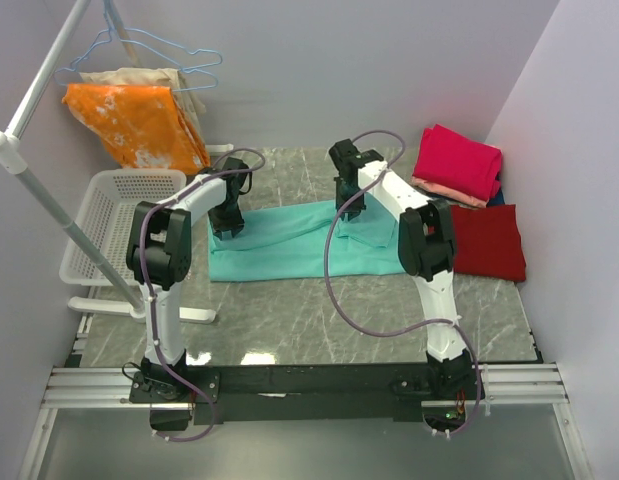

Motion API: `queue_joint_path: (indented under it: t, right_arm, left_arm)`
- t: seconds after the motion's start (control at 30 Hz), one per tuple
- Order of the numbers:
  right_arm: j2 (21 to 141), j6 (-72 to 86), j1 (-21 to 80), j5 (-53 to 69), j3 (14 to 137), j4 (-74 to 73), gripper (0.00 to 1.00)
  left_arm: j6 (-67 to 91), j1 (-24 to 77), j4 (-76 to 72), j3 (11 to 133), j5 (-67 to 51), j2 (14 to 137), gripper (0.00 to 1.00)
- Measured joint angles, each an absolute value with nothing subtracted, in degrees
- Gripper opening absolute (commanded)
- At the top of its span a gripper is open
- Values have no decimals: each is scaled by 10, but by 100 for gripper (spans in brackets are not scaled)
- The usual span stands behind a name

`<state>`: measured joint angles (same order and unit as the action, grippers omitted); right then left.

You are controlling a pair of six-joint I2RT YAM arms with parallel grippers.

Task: Fold and stack the t-shirts
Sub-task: Fold the tshirt

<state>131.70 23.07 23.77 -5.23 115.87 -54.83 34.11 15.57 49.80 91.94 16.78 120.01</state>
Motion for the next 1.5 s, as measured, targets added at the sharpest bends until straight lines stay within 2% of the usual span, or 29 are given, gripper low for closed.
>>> queue_joint_path:
  t: [1.0,1.2,1.23,1.27,1.33,1.37,1.5]
  right_arm:
    - [1319,224,272,-34,1136,-550,29]
    - [1352,227,275,-38,1149,-555,28]
    - [1353,229,275,-39,1153,-557,27]
    - [1353,229,275,-40,1153,-557,18]
    - [1353,229,275,-42,1153,-558,10]
    - [1353,230,275,-44,1153,-559,0]
    - [1353,236,275,-53,1153,-564,0]
  left_arm:
    - [341,156,498,923,168,1207,44]
    - [341,156,498,923,168,1207,44]
    - [341,156,498,923,168,1207,44]
    - [341,156,498,923,168,1207,44]
    - [341,156,498,923,168,1207,44]
    - [341,156,498,923,168,1207,44]
    - [341,156,500,925,168,1207,44]
